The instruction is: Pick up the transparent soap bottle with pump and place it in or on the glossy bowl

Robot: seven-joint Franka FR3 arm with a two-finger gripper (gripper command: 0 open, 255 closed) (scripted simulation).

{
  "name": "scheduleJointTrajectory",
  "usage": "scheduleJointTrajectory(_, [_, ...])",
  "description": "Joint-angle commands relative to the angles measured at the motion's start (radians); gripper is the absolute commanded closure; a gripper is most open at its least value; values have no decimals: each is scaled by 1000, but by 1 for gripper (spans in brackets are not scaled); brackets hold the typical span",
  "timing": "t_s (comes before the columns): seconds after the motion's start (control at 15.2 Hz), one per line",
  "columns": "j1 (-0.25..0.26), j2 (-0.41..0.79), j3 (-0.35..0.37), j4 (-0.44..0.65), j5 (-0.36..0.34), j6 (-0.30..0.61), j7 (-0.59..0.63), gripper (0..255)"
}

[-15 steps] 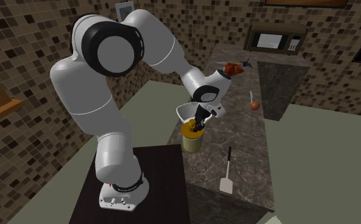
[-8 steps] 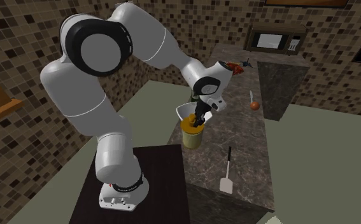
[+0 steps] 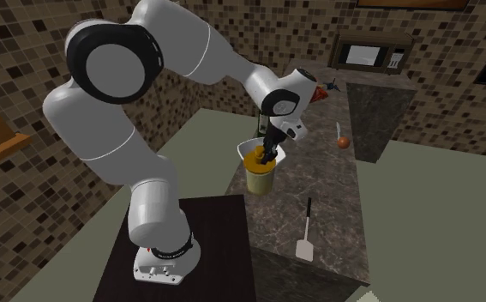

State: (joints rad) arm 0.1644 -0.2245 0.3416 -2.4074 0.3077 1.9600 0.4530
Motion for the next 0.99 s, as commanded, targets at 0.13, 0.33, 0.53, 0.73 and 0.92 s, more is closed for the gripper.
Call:
scheduleJointTrajectory(0.13, [-1, -26, -6, 35, -1, -60, 9, 255])
scheduleJointTrajectory(0.33, [-1, -44, -10, 60, -3, -103, 13, 255])
scheduleJointTrajectory(0.53, [-2, -59, -15, 88, -4, -145, 19, 255])
scheduleJointTrajectory(0.73, [-3, -73, -20, 117, -6, -187, 24, 255])
scheduleJointTrajectory(0.92, [-4, -83, -25, 147, -8, -228, 30, 255])
